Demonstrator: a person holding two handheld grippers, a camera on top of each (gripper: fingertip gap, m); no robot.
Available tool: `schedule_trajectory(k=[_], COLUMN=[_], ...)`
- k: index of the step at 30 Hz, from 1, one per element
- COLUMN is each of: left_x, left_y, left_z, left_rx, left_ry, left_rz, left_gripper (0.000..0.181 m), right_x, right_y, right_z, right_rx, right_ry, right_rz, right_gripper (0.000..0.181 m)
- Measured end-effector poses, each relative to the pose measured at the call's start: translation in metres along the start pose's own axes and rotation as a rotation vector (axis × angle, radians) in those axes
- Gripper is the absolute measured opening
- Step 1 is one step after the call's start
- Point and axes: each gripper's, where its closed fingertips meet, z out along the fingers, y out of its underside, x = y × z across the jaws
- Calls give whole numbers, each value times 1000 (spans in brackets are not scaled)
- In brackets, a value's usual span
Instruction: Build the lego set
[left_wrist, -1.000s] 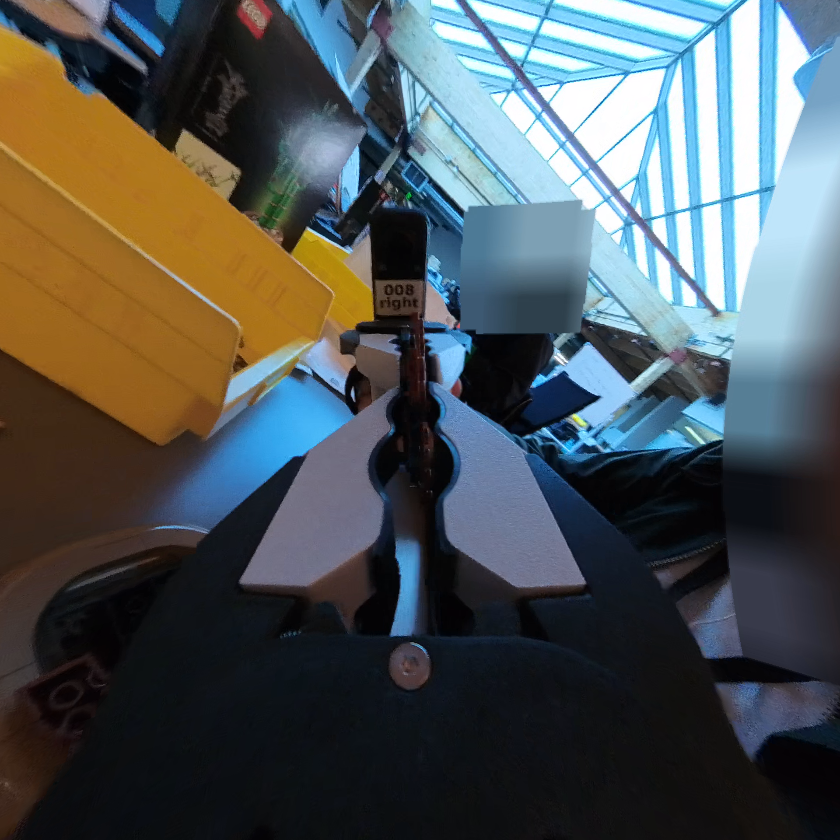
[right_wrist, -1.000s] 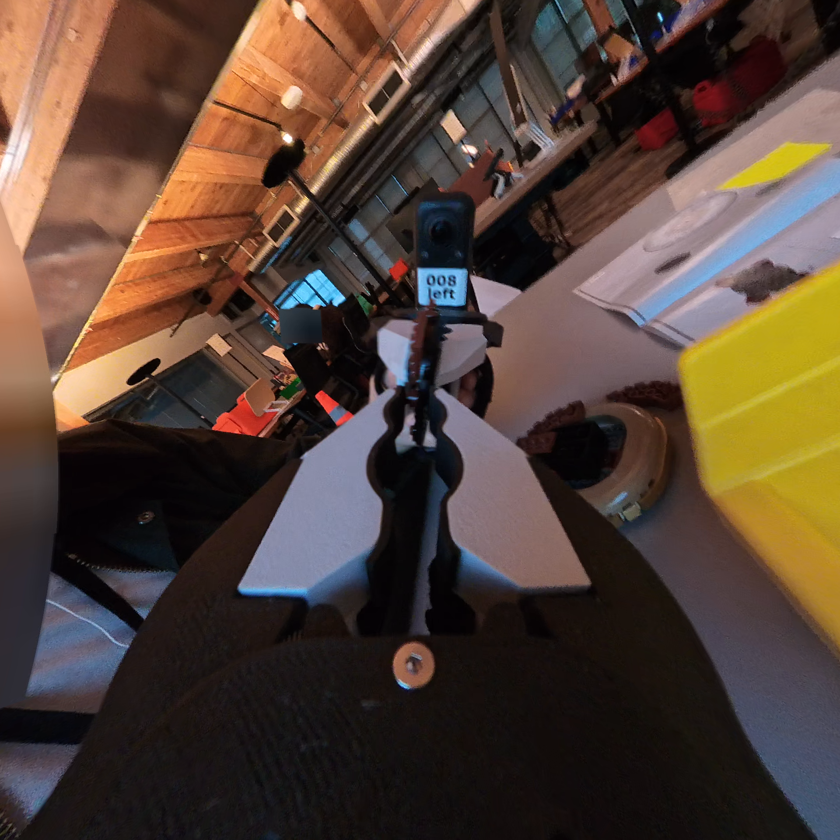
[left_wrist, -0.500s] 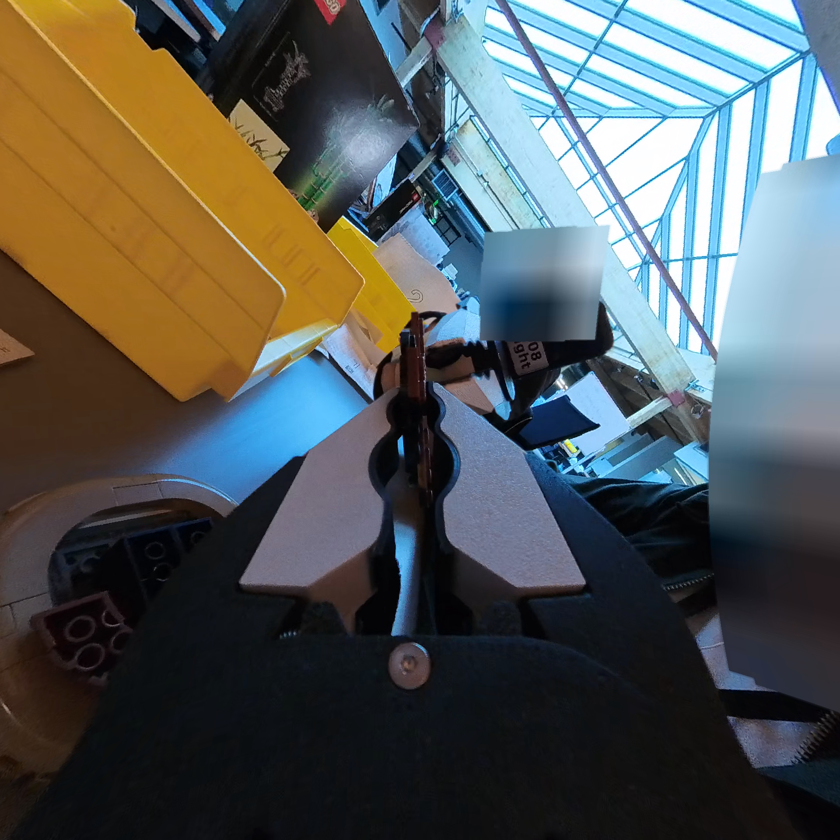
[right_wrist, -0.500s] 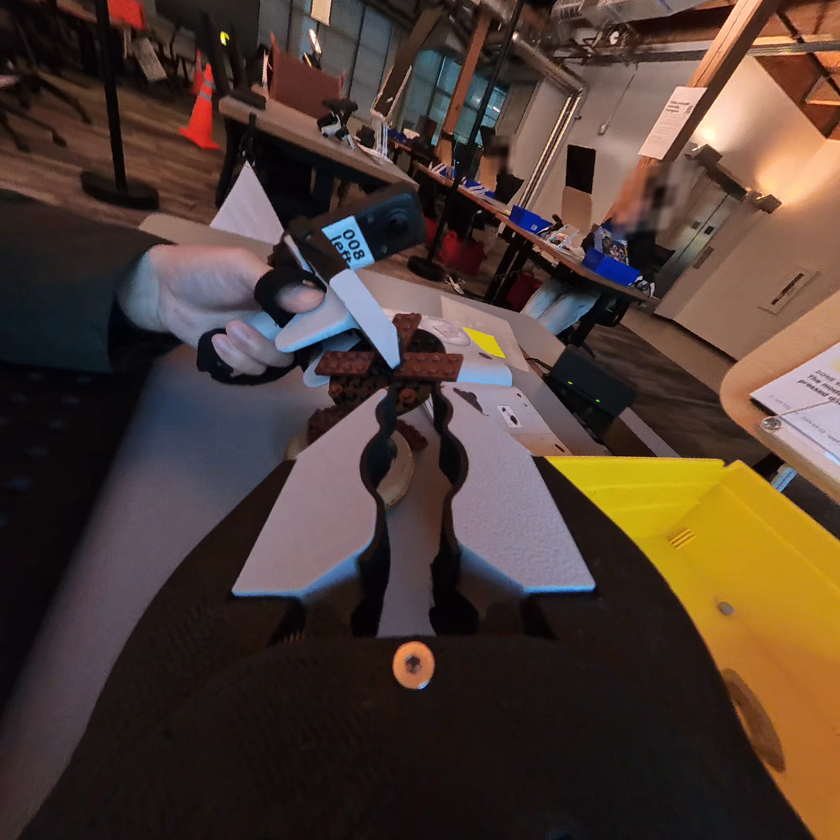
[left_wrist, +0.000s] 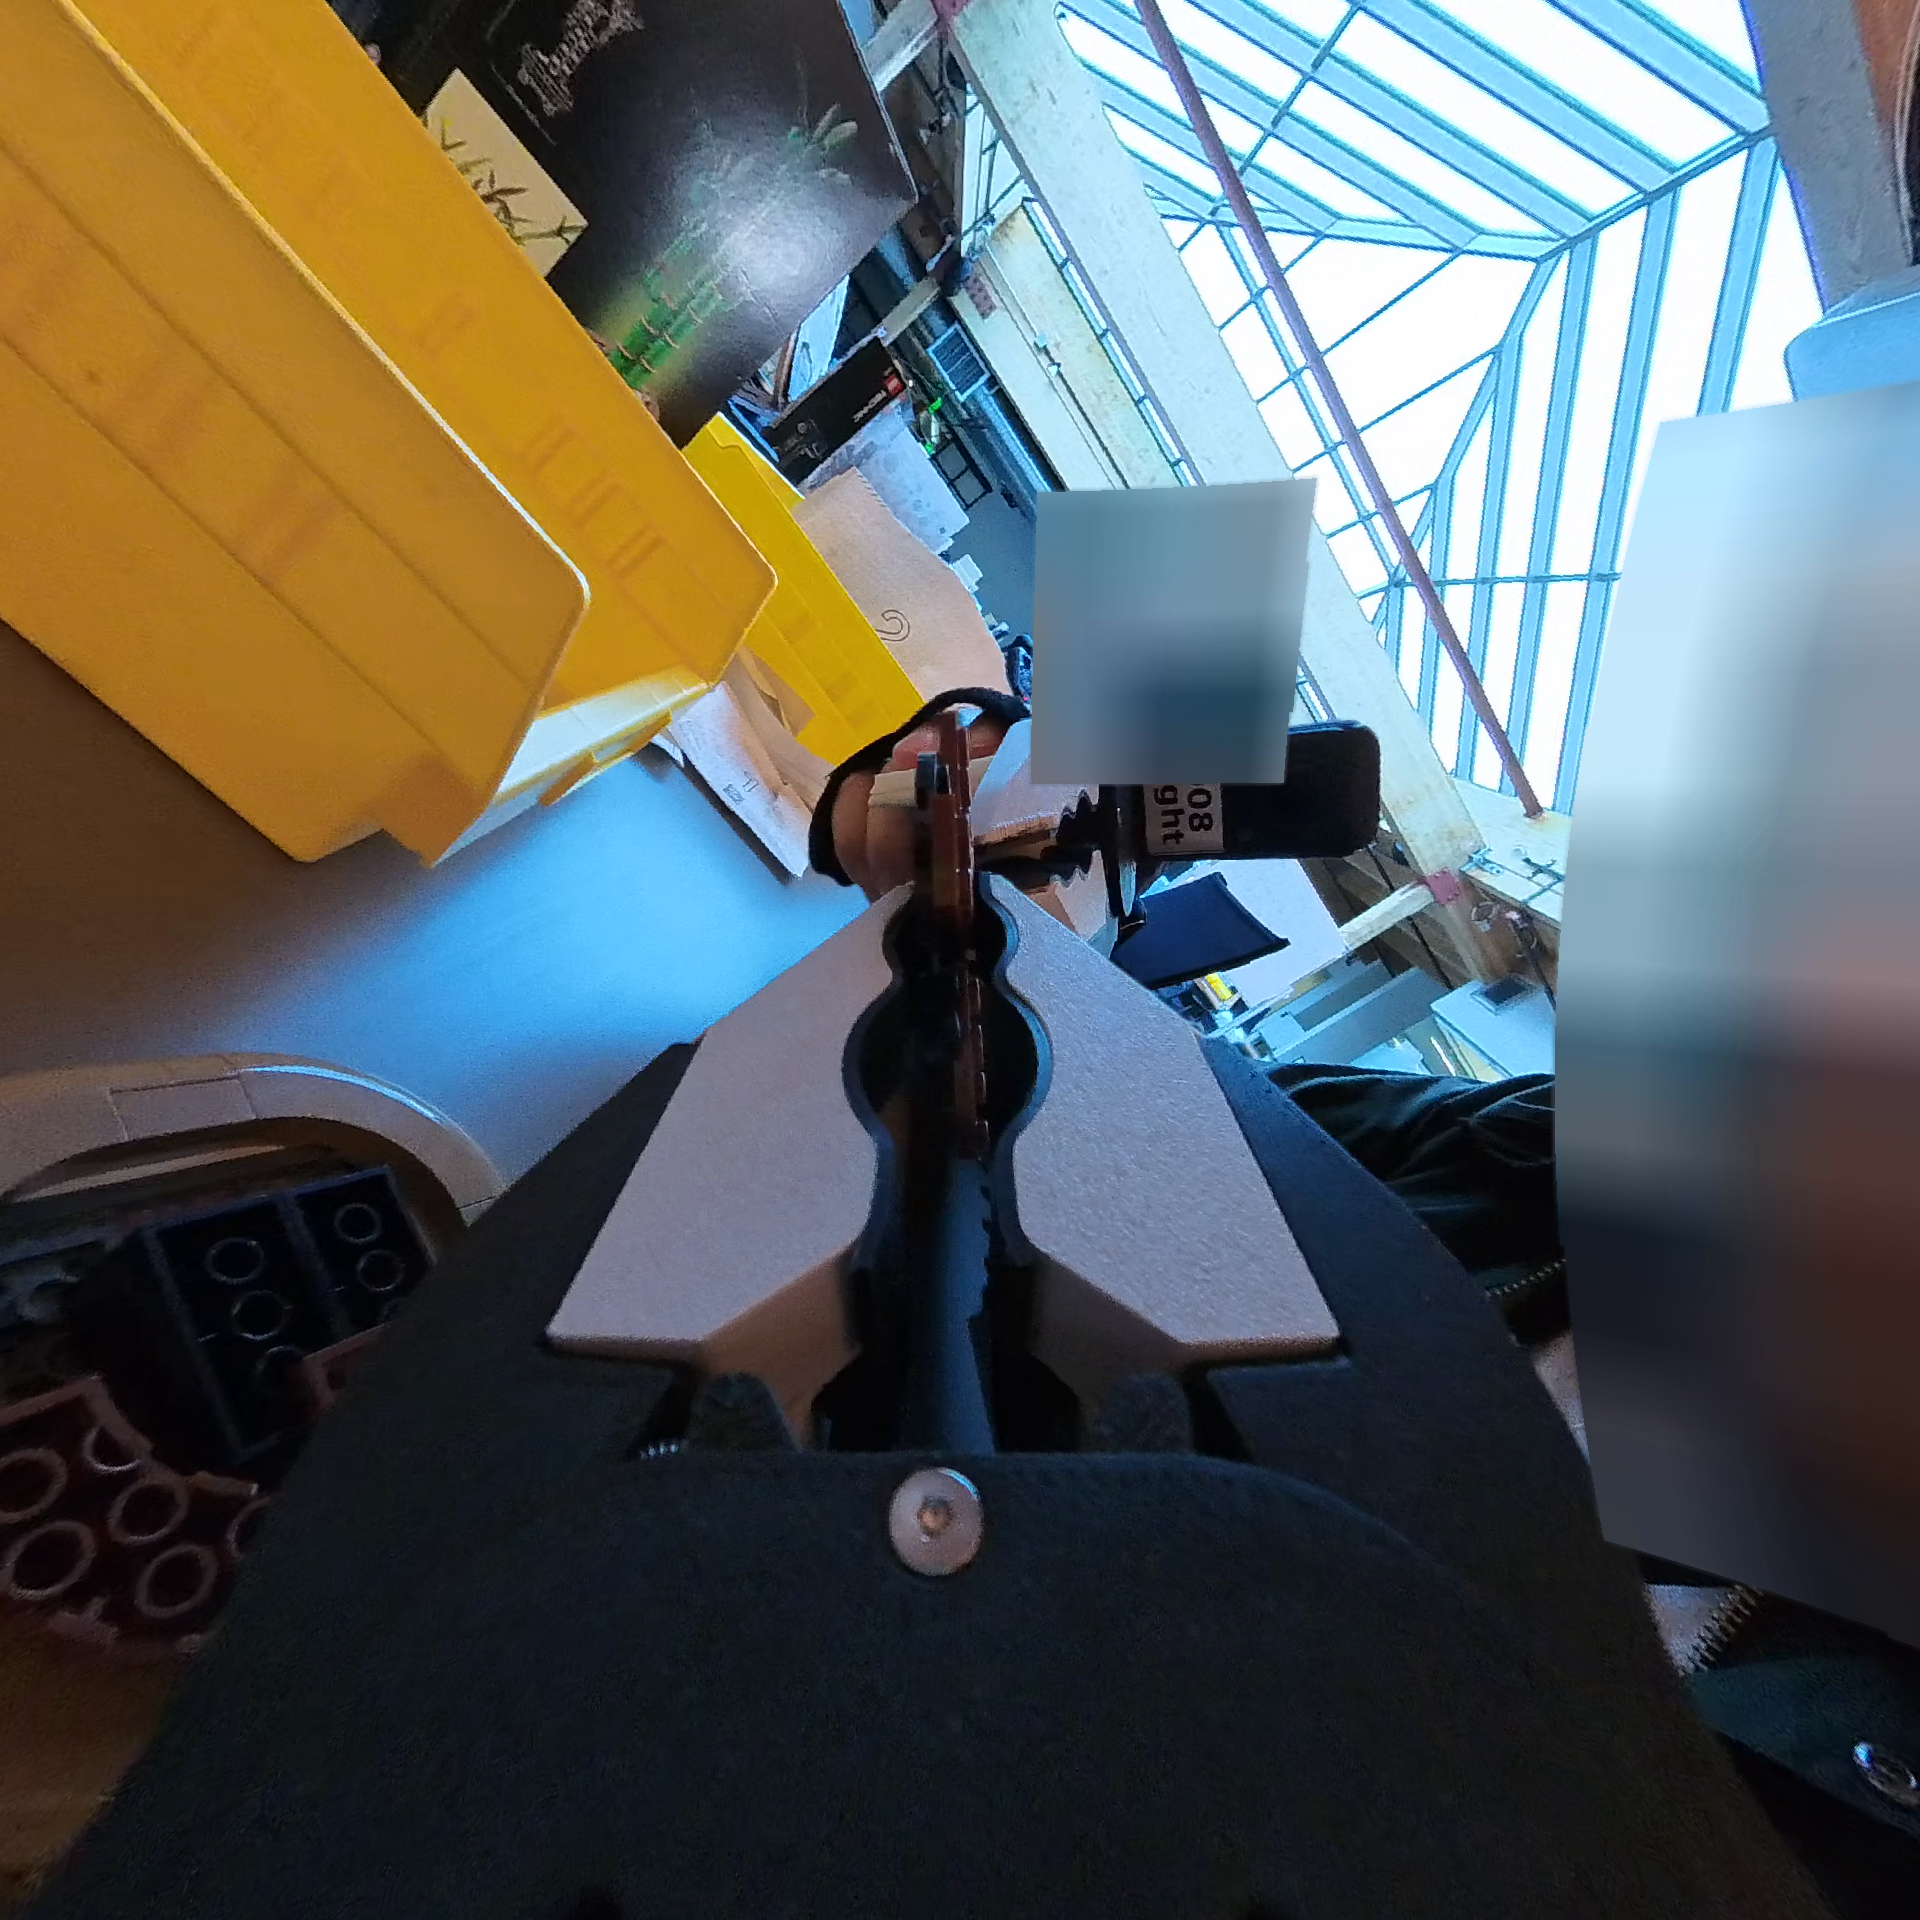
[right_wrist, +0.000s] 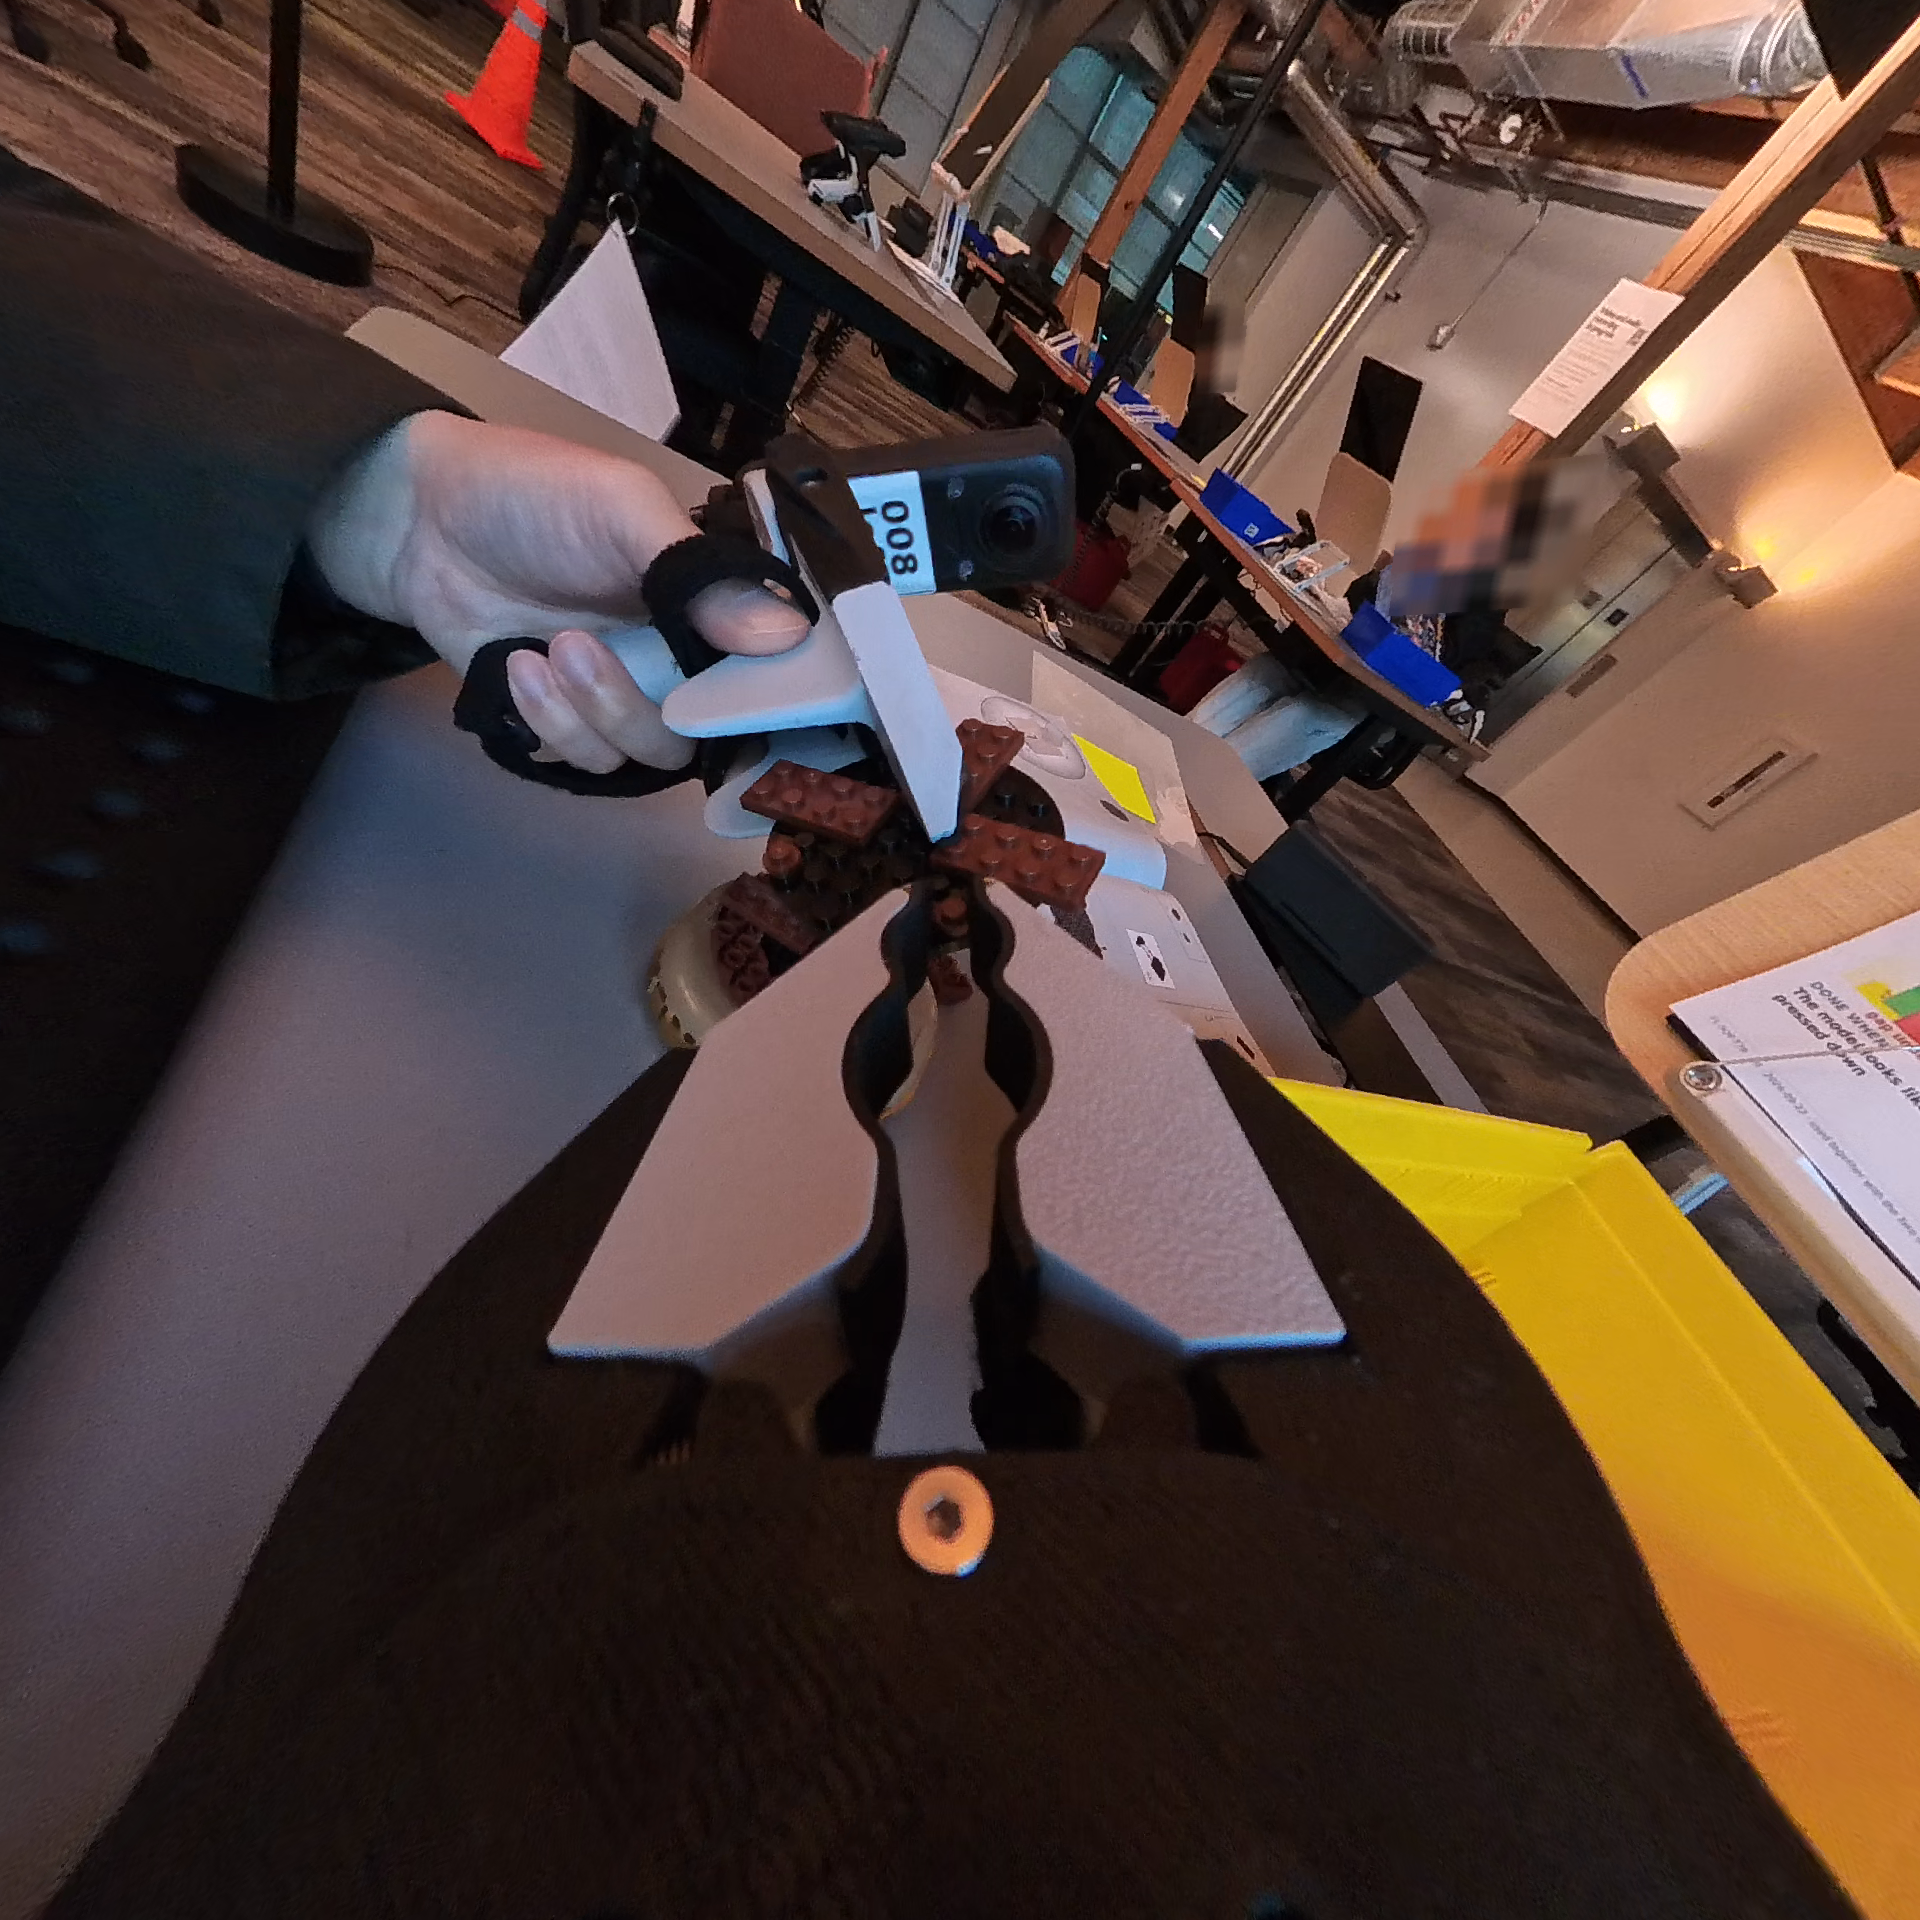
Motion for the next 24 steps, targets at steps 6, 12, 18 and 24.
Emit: schedule_trajectory(k=[6, 12, 18, 24], left_x=[-1, 3, 1, 0], left_y=[1, 3, 4, 8], left_z=[0, 1, 2, 2], left_rx=[-9, -18, -26, -57], left_ry=[2, 12, 6, -16], left_rz=[-7, 1, -2, 24], left_gripper=[7, 7, 7, 6], right_x=[-1, 1, -1, -6], right_y=[2, 2, 4, 6], right_z=[-1, -5, -5, -5], right_rx=[-15, -13, -49, -77], right_ry=[-12, -25, 5, -1], right_rz=[-14, 24, -121, -204], right_gripper=[8, 10, 9, 6])
